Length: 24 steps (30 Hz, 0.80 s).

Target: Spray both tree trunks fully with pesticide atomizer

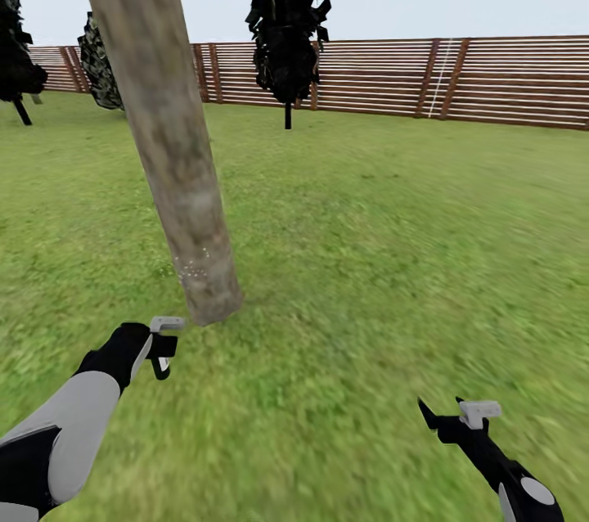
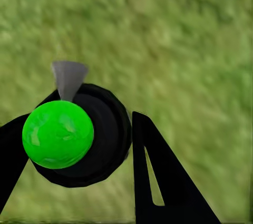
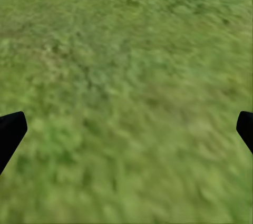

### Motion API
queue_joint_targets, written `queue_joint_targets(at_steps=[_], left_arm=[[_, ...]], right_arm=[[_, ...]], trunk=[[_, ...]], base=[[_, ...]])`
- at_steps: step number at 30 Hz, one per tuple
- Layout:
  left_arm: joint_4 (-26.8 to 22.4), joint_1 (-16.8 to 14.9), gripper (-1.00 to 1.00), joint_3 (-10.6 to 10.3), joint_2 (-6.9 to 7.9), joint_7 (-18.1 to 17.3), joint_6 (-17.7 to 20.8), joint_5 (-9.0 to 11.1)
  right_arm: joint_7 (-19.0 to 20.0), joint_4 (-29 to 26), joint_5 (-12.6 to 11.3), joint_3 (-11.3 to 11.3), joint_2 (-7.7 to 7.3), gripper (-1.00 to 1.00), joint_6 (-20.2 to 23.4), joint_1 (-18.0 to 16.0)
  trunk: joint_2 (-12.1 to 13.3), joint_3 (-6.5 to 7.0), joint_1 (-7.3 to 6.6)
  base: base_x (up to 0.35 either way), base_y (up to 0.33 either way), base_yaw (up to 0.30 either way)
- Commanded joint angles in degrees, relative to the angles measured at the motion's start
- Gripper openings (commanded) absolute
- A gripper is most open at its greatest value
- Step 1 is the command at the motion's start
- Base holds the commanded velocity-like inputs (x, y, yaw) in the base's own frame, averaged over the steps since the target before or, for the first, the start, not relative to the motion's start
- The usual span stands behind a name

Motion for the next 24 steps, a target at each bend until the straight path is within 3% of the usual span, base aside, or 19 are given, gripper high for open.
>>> queue_joint_targets(at_steps=[1,9,14,17,22,24], left_arm=[[-0.1,-0.05,-1.0,0.47,-0.06,-0.47,0.25,-0.61],[-0.54,-0.05,-1.0,0.7,-0.05,-0.53,0.27,-0.53],[-4.73,-0.79,-1.0,0.52,-0.21,-0.89,1.54,-0.43],[-6.52,-4.21,-1.0,0.31,-0.64,-1.46,7.33,-0.47],[-6.53,-12.01,-1.0,0.15,-0.74,-1.59,10.58,-0.52],[-6.63,-14.78,-1.0,-0.1,-0.7,-1.61,13.69,-0.59]], right_arm=[[0.26,0.04,0.61,-0.27,0.01,1.0,-0.42,-0.05],[0.18,0.04,0.62,-0.36,-0.12,1.0,-0.42,-0.05],[0.12,0.06,0.62,-0.95,-0.13,1.0,-0.42,-0.05],[0.15,0.12,0.62,-1.33,-0.13,1.0,-0.42,-0.05],[0.19,0.06,0.62,-1.38,-0.13,1.0,-0.42,-0.05],[0.19,0.05,0.62,-1.38,-0.13,1.0,-0.42,-0.05]], trunk=[[-0.02,-0.05,-0.01],[-0.02,-0.05,-0.01],[-0.02,-0.05,-0.01],[-0.02,-0.05,-0.01],[-0.02,0.1,-0.01],[-0.02,0.19,-0.01]], base=[[0.0,-0.273,0.277],[-0.04,-0.218,0.199],[-0.008,-0.017,0.013],[0.0,-0.001,-0.001],[0.0,0.0,-0.175],[0.0,0.0,-0.257]])
